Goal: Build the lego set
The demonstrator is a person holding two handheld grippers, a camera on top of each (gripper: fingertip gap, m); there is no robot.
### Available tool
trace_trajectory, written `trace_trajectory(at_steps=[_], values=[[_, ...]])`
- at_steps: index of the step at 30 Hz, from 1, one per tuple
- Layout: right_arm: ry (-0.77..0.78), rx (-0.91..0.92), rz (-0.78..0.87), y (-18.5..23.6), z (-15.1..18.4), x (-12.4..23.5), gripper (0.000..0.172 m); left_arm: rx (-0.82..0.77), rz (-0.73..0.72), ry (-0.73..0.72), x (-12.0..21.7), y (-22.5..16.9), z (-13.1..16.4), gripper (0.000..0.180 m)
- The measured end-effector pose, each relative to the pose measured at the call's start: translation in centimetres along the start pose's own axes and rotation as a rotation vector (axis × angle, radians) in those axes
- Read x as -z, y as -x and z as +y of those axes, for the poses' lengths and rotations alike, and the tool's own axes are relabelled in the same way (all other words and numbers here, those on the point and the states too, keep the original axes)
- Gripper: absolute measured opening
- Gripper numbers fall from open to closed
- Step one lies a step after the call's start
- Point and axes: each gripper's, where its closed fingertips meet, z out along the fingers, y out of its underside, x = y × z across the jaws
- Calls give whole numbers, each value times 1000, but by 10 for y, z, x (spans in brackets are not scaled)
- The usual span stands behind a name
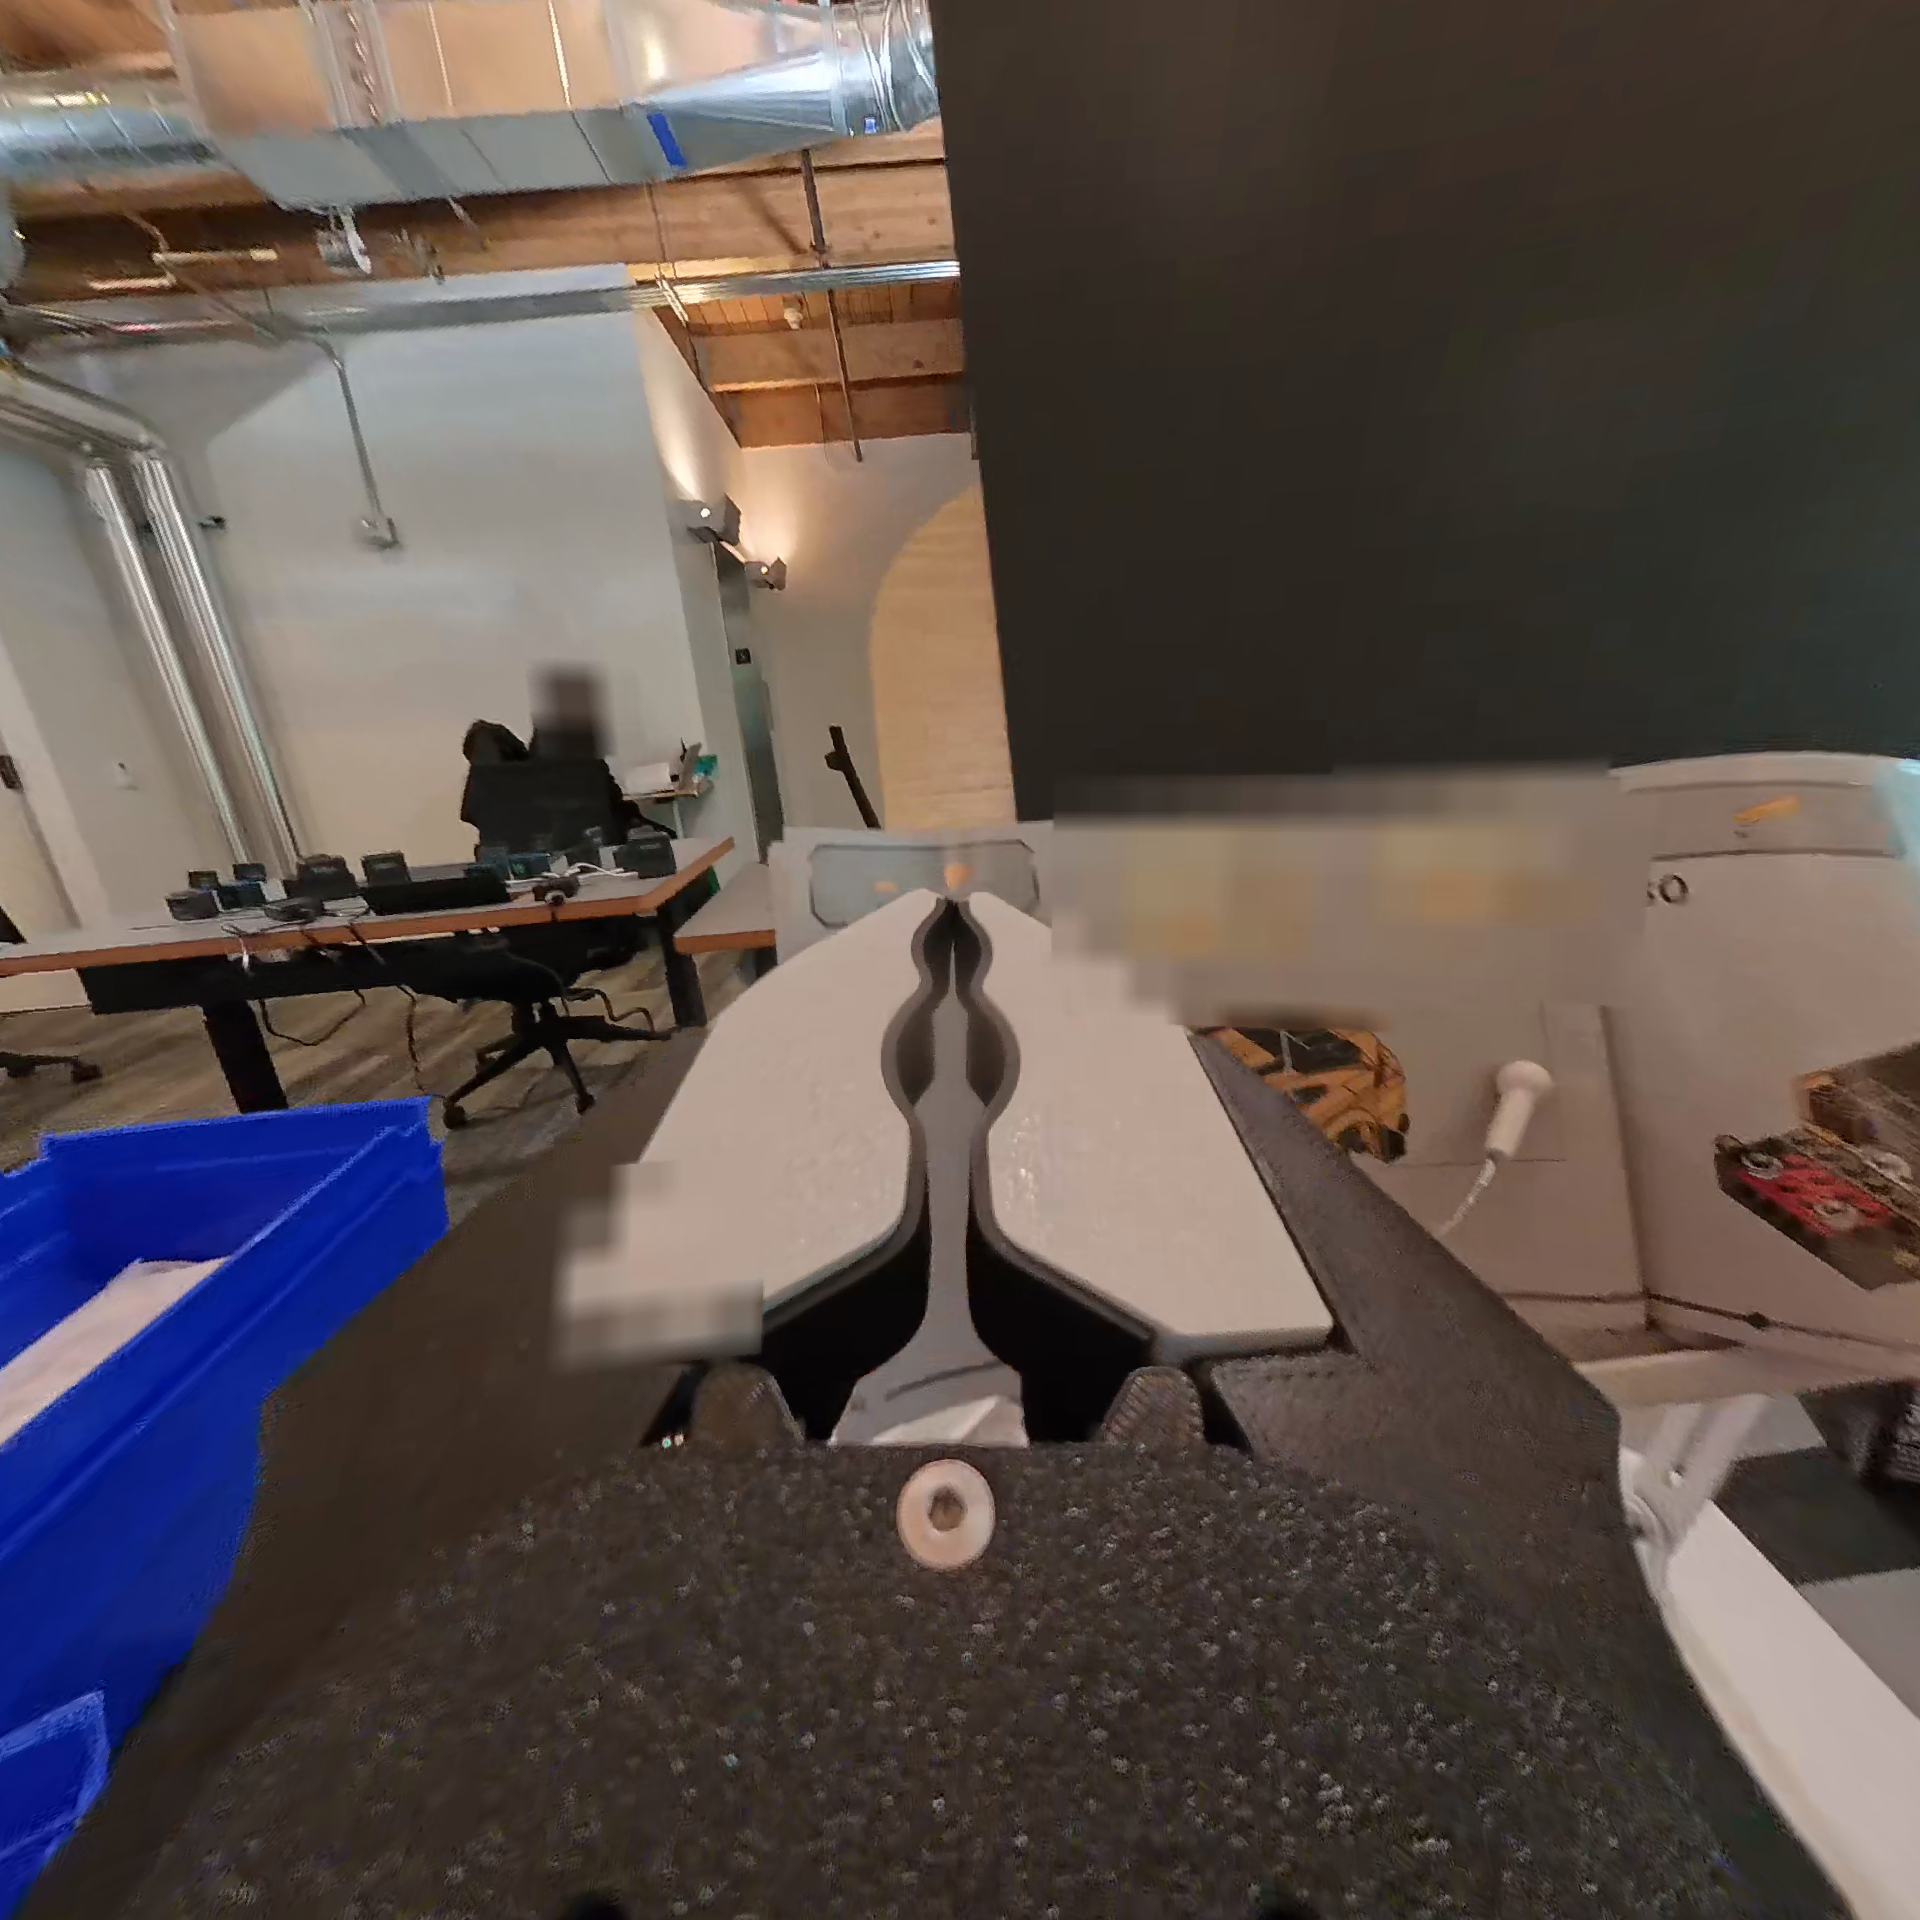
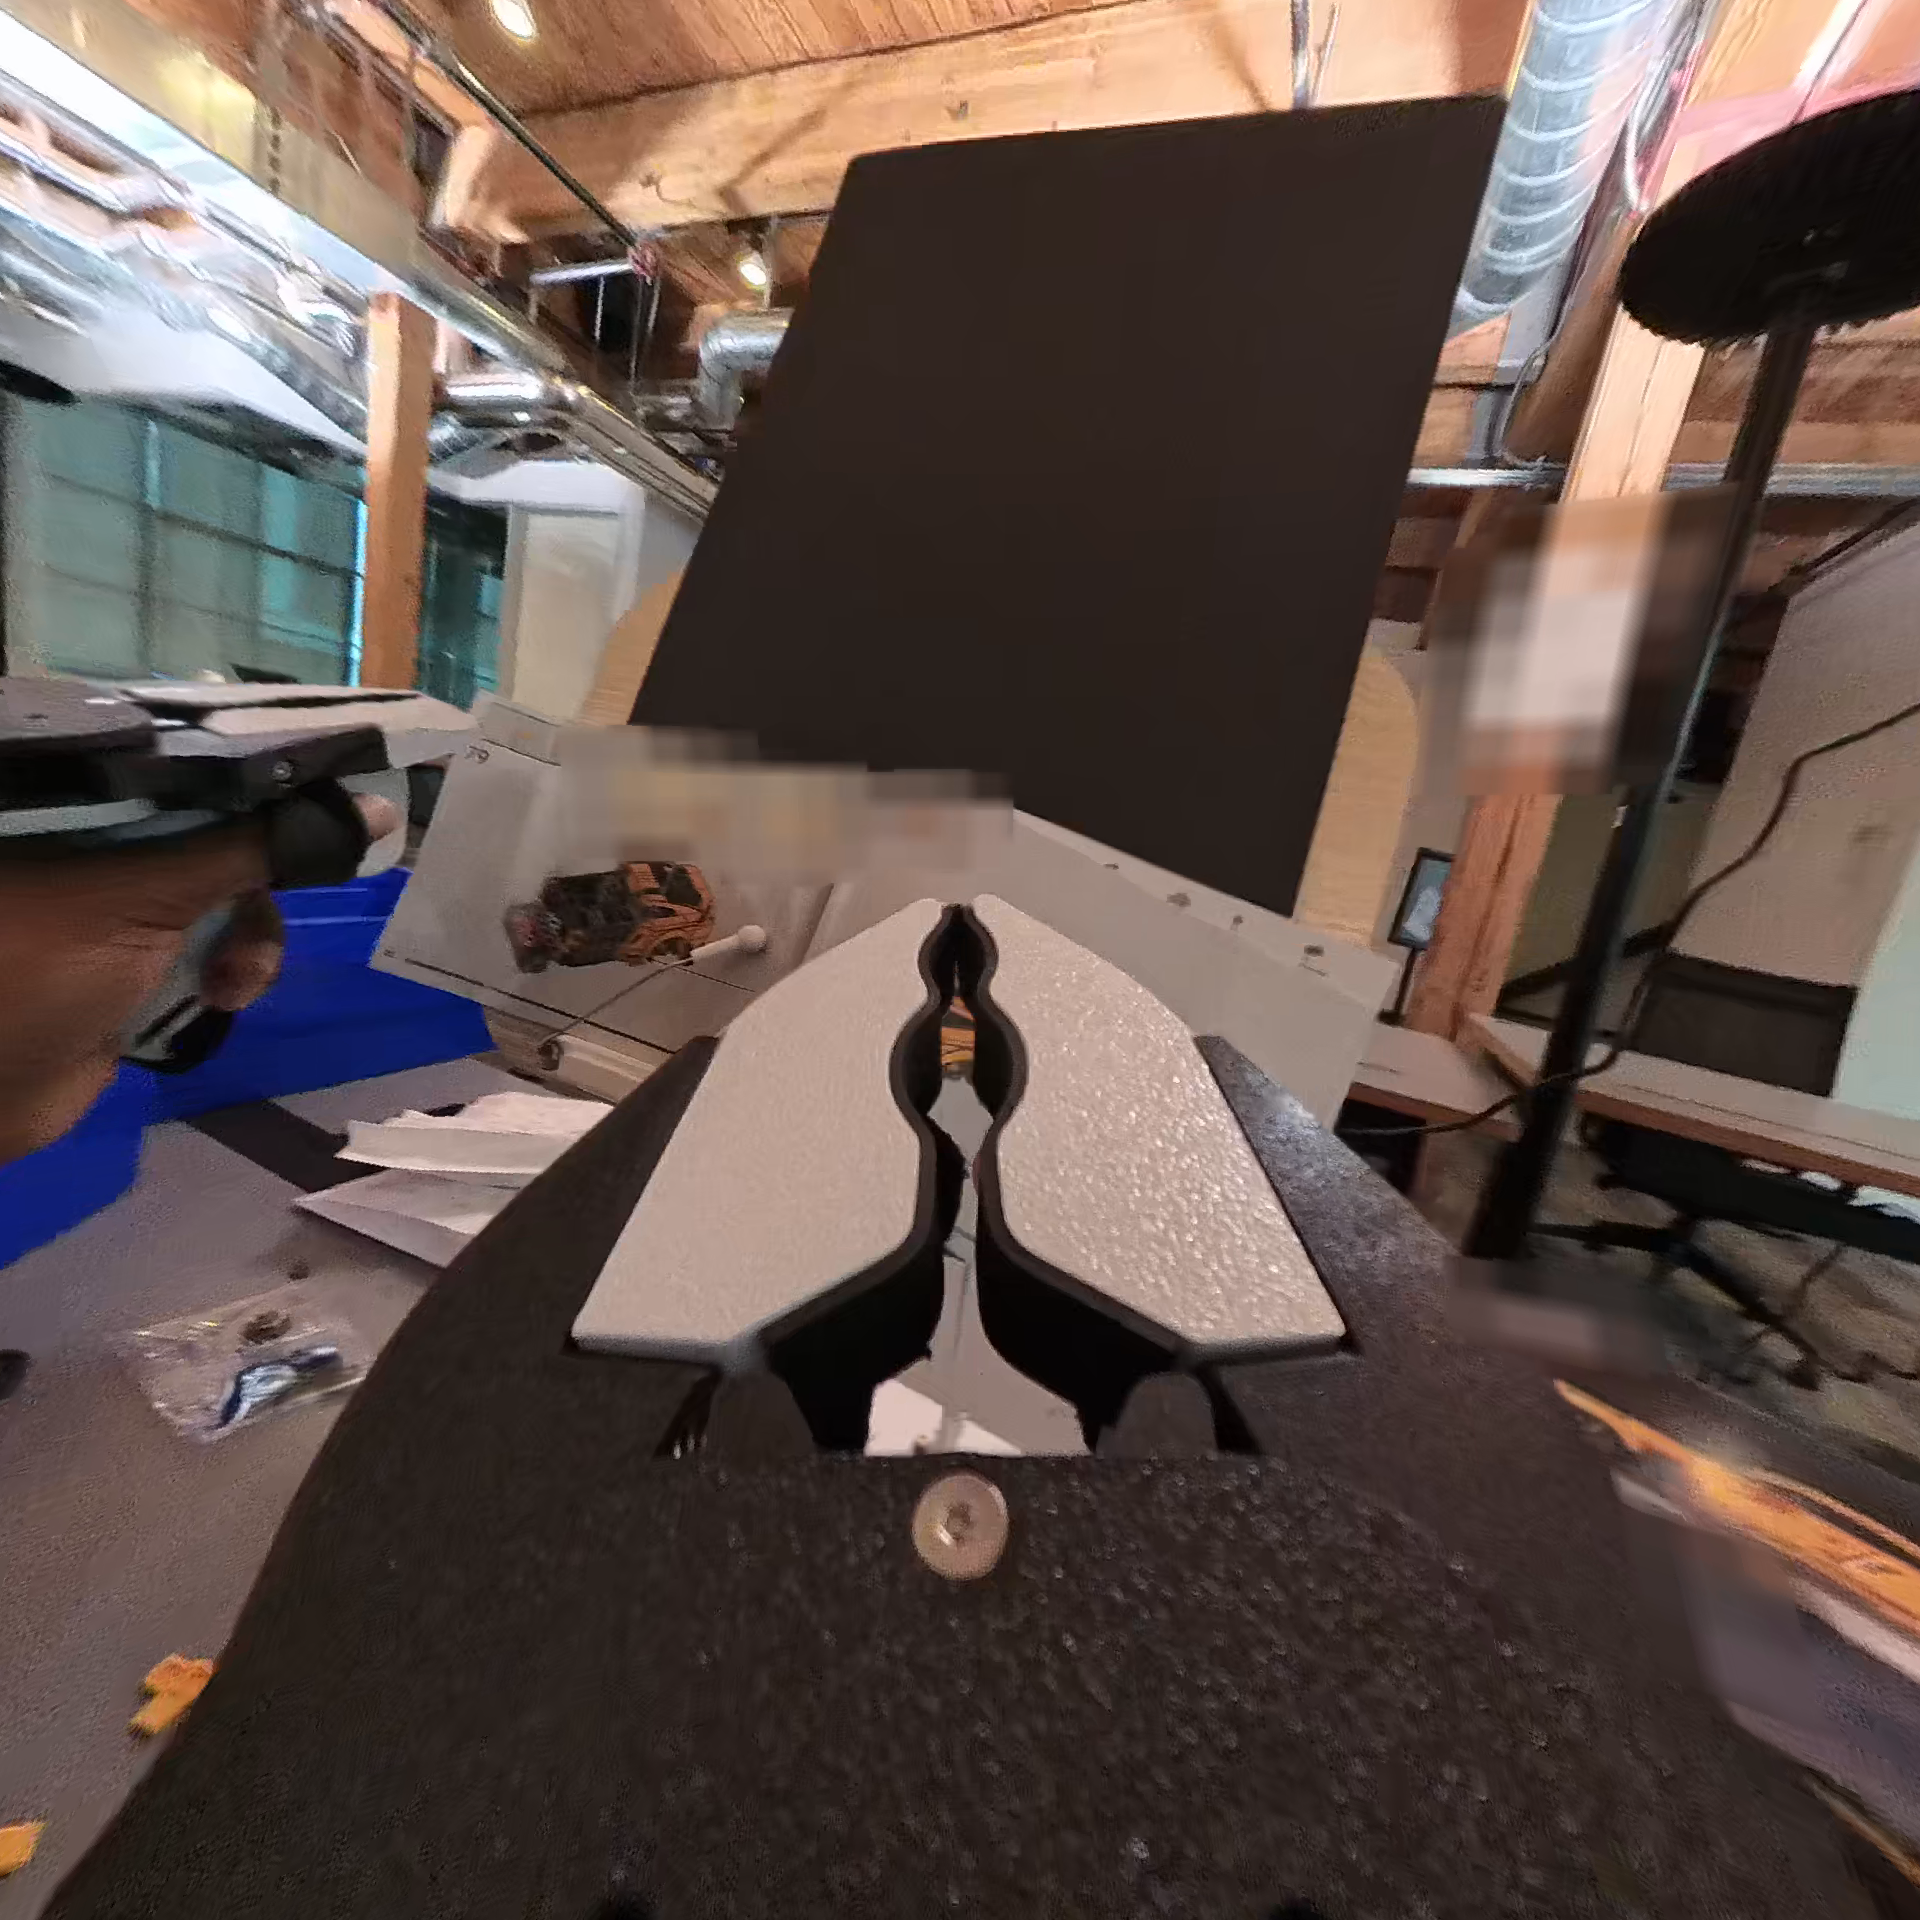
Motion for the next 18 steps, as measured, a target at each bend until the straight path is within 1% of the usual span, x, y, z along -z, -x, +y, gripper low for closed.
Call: trace_trajectory(at_steps=[3,8,13,15,17,18], values=[[25,-34,-15,5,10,-1,0,10,-35,16,-11,11,0,0],[47,-31,-31,9,18,0,0,6,-42,43,-17,15,14,0],[68,-72,-39,9,27,0,0,19,-18,29,-14,11,9,0],[65,-79,-43,9,25,1,0,21,24,40,-13,2,8,0],[59,-82,-43,8,22,1,0,35,108,94,-11,-15,7,0],[57,-82,-43,7,20,2,0,45,165,102,-6,-27,-3,0]])
